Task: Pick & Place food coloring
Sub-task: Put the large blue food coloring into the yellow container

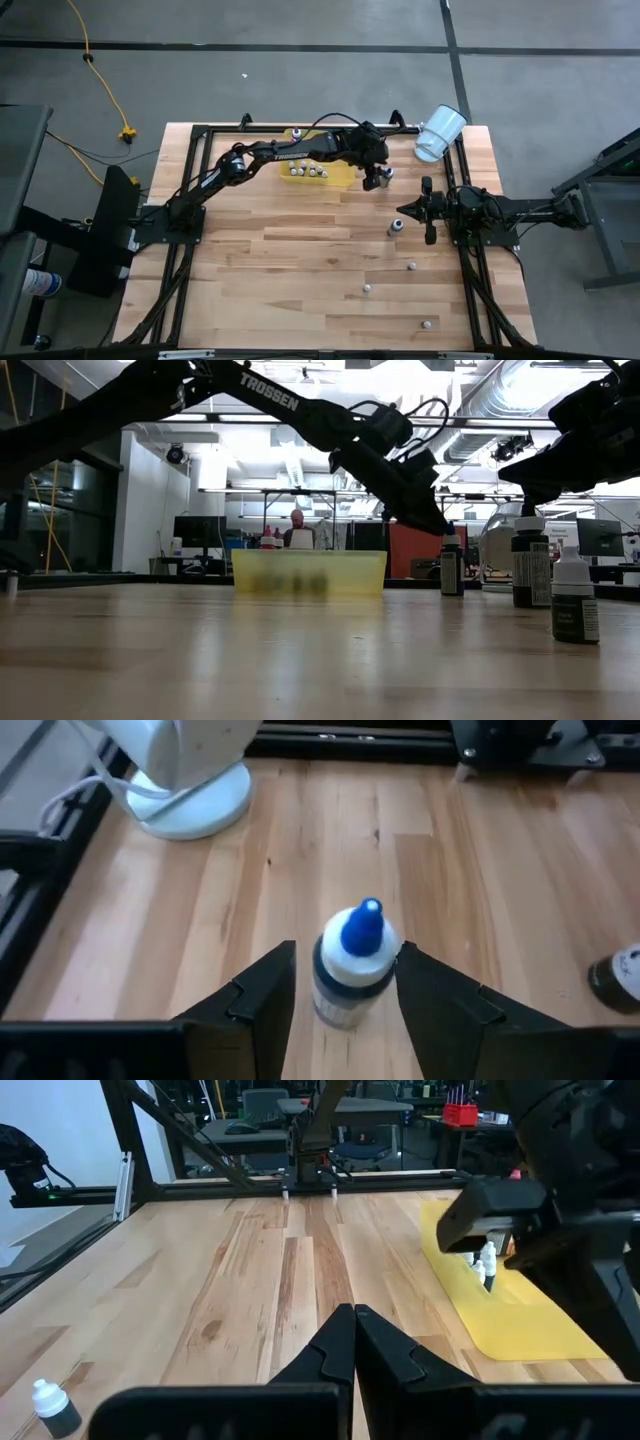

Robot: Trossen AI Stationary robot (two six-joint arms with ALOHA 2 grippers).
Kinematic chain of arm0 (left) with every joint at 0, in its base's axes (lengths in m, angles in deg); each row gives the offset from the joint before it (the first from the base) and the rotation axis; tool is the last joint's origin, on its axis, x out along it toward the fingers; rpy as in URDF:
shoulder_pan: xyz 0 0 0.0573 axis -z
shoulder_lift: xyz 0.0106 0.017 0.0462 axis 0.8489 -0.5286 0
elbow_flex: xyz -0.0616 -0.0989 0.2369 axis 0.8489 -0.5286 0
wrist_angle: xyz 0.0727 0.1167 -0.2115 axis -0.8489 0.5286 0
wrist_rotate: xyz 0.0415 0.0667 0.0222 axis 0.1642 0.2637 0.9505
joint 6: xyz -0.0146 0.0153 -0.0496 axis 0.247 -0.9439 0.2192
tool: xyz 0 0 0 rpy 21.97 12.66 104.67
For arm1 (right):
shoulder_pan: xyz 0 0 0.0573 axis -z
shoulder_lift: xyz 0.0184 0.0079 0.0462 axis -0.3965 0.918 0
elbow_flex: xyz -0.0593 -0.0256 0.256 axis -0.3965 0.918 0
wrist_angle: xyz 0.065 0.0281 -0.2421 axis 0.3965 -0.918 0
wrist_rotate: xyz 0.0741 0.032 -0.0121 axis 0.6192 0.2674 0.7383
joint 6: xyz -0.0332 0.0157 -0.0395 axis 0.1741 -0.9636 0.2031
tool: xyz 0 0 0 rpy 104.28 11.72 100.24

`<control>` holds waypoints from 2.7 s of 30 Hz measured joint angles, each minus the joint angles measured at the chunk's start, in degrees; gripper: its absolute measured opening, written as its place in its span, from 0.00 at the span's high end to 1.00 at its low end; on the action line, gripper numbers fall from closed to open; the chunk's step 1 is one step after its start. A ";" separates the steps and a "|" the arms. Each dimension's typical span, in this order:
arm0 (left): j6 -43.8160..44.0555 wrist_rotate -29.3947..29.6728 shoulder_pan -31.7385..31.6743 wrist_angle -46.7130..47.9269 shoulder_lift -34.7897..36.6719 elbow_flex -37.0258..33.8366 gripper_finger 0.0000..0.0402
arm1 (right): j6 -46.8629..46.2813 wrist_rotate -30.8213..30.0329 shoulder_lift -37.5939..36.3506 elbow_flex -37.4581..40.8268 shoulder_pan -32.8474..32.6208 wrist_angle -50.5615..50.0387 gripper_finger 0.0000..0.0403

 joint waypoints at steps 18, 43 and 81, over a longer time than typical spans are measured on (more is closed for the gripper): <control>-4.64 -2.26 0.47 -0.03 -0.83 0.15 0.44 | 0.00 0.01 0.01 0.00 -0.01 0.00 1.00; -1.52 -0.68 0.46 -5.43 -2.80 0.16 0.44 | 0.00 0.02 -0.01 -0.01 0.00 0.00 1.00; 1.72 -4.65 0.46 -6.46 -4.11 0.18 0.75 | 0.00 0.00 0.02 0.01 -0.01 0.00 1.00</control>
